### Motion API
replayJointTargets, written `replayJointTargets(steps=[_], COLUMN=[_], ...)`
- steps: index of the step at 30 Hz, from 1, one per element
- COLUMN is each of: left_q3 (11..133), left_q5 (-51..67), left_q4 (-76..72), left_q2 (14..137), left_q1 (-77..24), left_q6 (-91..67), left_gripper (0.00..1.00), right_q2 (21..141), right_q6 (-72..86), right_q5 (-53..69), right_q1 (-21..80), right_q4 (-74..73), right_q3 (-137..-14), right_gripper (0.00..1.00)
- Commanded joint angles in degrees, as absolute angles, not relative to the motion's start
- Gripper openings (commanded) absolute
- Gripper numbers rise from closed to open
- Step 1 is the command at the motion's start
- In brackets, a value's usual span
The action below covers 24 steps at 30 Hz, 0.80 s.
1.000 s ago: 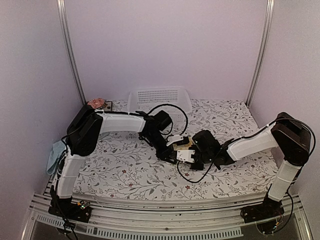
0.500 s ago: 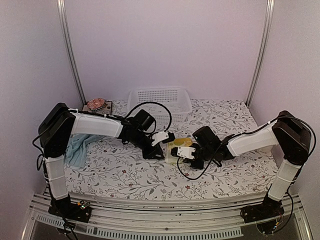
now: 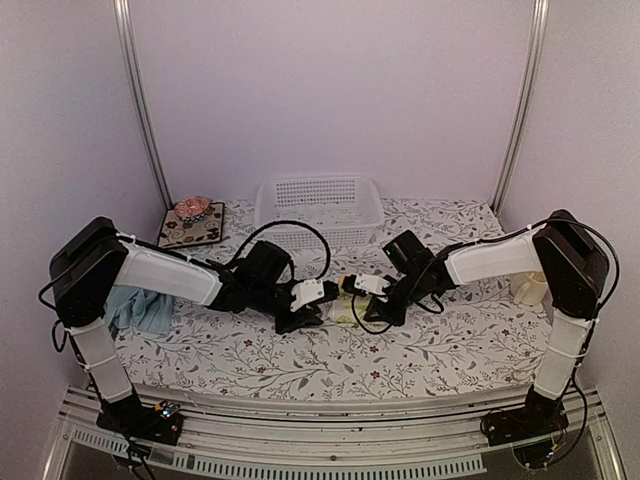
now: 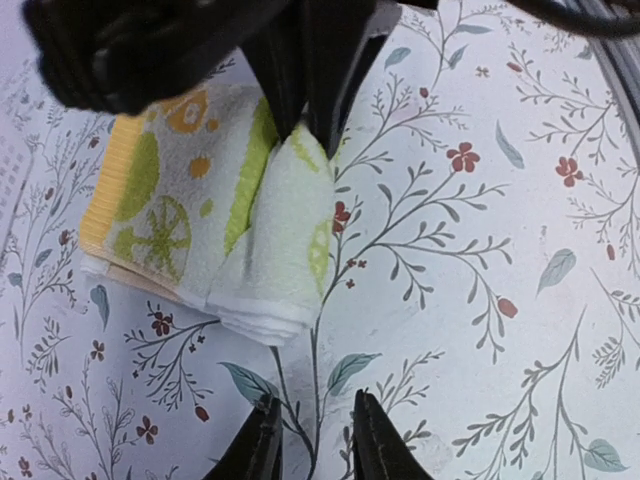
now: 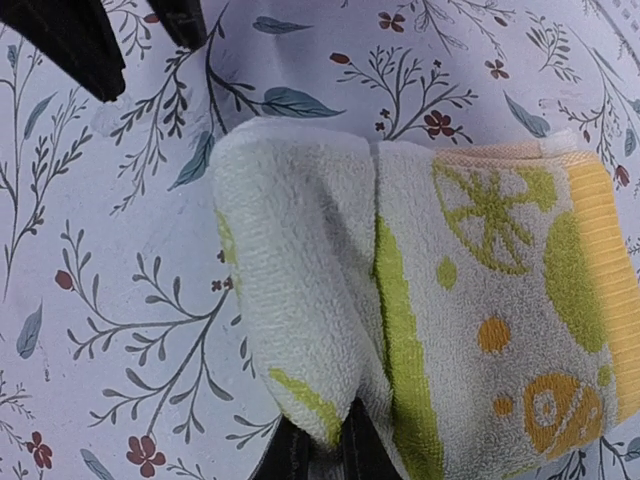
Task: Roll the towels
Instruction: Roll the towel at the center of the board.
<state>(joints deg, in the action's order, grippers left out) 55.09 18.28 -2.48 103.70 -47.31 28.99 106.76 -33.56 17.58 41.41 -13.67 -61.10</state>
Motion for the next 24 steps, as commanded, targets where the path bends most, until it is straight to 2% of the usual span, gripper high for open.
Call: replayJointTargets(steps=[1,13,24], left_q3=[51.08,45.01,50.68], left_q5=[15.68,10.78,3.29], left_q4=[-13.07,-28.31,-29.58], left_q2=[101.93,103.21,110.3], left_q1=[-50.03,-54.11,-57.16], left_q6=[35.49,45.0,50.32], left_gripper=[0.25,0.26,0.26], right_q2=[110.81,116.82,119.17], right_q6=[-30.78,-28.04,-28.36], right_q5=[23.19,32.47,36.74], right_q1=[40.53,37.09,35.9], right_q4=[-22.31,-31.98,-37.52], right_q3=[-64.88,-73.06,-77.21], right_gripper=[0.07,0.08,0.08])
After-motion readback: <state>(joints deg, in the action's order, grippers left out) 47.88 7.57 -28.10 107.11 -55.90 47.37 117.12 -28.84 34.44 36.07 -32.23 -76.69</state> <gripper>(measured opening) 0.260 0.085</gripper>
